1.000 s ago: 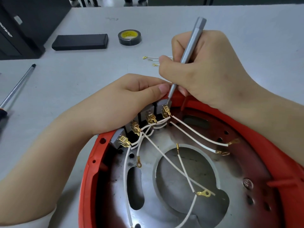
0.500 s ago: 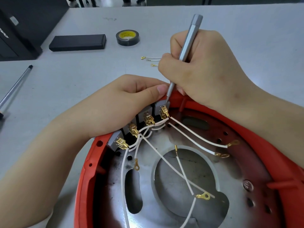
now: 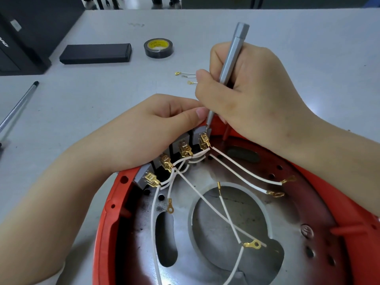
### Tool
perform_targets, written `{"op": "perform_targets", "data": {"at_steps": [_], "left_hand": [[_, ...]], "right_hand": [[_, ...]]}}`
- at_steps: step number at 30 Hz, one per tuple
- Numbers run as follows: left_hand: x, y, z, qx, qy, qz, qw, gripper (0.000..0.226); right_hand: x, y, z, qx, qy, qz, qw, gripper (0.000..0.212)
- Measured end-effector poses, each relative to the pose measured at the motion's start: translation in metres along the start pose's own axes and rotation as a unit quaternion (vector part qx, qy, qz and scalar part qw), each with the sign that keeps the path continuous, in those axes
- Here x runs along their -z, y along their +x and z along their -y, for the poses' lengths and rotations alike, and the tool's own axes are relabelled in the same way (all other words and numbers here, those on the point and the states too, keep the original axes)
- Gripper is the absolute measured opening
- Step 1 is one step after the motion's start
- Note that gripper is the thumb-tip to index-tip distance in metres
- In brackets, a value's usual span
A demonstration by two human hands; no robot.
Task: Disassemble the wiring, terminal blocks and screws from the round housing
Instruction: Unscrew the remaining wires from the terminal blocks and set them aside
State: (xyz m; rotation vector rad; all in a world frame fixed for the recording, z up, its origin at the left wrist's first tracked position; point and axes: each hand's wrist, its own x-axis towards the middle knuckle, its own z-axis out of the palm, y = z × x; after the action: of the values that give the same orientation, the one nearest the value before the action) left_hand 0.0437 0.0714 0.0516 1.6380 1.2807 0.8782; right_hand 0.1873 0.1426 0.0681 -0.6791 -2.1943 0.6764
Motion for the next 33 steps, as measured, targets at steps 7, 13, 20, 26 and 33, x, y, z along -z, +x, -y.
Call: {"op": "perform_targets", "data": {"at_steps": [7,13,20,26,33], "left_hand": [[0.001,0.000,0.001,0.007,0.004,-0.002,1.000,0.028],[0.001,-0.001,-0.003,0.042,0.012,-0.002,0.999,0.030],[0.002,-0.001,-0.004,0.069,-0.002,-0.004,0.998,0.030],[0.002,-0.001,-0.003,0.070,0.008,-0.011,0.997,0.030],[0.002,-0.001,-0.002,0.057,0.009,-0.015,0.998,0.028]], "right_hand": [[-0.001,-0.002,0.006,-0.012,0.046,0.035,0.998,0.039],[0.010,-0.003,0.007,-0.056,0.107,0.003,0.993,0.044],[0.009,0.002,0.000,-0.124,0.191,0.027,0.973,0.044],[0.008,0.004,0.000,-0.131,0.197,0.015,0.971,0.046],[0.009,0.004,-0.003,-0.128,0.082,0.016,0.988,0.037]]}}
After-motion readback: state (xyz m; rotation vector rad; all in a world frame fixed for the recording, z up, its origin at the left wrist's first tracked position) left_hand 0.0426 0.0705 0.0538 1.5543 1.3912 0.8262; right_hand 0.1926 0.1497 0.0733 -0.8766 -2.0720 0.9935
